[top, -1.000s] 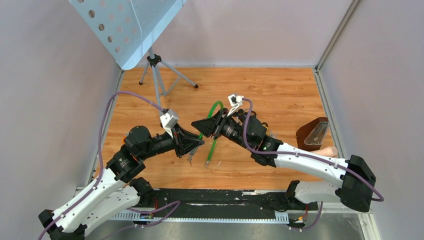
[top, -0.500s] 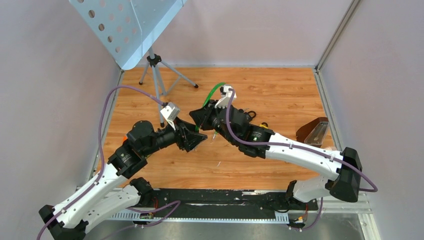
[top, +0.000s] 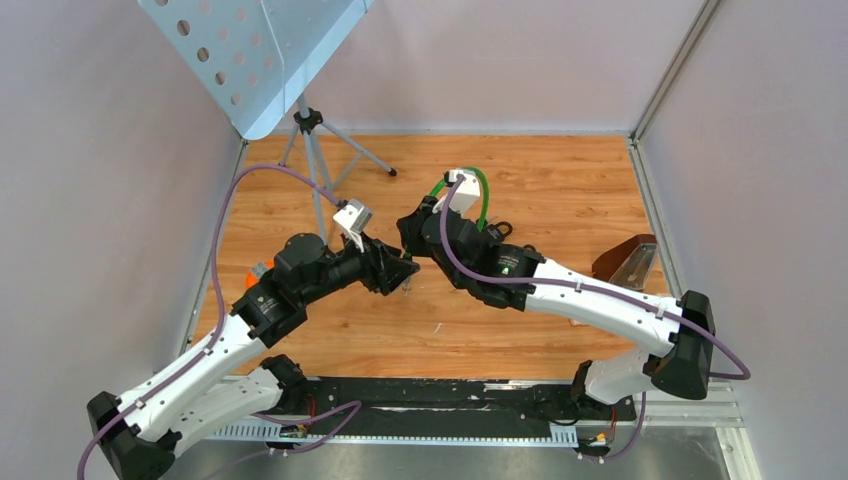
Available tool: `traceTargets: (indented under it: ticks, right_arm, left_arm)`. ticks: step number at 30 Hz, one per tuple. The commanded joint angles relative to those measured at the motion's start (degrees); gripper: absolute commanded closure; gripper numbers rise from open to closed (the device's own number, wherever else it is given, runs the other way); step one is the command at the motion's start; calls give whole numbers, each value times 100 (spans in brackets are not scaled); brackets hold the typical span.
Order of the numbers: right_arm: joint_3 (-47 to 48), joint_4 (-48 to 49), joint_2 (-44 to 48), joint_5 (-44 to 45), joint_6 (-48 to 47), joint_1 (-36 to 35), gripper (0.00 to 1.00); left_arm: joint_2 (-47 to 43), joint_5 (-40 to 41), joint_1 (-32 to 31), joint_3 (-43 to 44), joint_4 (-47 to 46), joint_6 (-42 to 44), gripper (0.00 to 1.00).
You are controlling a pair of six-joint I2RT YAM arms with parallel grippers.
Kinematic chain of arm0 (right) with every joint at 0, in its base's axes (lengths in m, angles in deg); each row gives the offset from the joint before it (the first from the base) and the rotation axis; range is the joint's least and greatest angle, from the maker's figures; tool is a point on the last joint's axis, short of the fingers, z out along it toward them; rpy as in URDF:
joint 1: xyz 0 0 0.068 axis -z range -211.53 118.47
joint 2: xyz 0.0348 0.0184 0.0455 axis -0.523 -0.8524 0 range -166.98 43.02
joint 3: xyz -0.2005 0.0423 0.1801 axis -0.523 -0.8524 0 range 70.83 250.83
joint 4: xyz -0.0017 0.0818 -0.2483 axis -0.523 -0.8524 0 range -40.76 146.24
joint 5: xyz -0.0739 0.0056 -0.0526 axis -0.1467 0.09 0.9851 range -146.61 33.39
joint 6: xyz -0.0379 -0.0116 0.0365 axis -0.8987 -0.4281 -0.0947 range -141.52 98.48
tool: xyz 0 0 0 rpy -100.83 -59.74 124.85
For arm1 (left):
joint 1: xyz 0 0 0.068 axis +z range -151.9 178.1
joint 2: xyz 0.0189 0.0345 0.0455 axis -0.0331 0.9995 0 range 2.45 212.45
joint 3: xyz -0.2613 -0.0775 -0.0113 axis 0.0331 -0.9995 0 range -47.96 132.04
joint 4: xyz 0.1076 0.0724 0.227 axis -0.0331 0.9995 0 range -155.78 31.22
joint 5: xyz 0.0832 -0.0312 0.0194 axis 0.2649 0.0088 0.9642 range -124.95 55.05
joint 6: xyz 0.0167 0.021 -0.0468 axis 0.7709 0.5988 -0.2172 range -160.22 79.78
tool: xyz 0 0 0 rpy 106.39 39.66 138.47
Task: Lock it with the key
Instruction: Adjust the key in the lock.
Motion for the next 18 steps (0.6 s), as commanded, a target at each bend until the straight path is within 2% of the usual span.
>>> traceTargets:
  ticks: [1, 4, 14, 16, 17, 18]
  right_arm:
    - [399, 50, 0, 317, 55, -64, 100]
    - [408, 26, 9, 316, 104, -64, 100]
    - [461, -100, -43, 414, 313, -64, 100]
    - [462, -132, -44, 423, 361, -64, 100]
    - [453, -142, -46, 430, 392, -65, 100]
    - [439, -152, -32, 426, 412, -64, 100]
  left_arm:
    - [122, 211, -22, -32, -439, -226, 30]
    - [216, 194, -13, -83, -642, -402, 29]
    - [629, 62, -13, -173, -1017, -705, 49]
    - [634, 156, -13, -173, -1048, -716, 59]
    - [635, 173, -13, -173, -1054, -696, 70]
    - [639, 199, -13, -166, -1085, -692, 76]
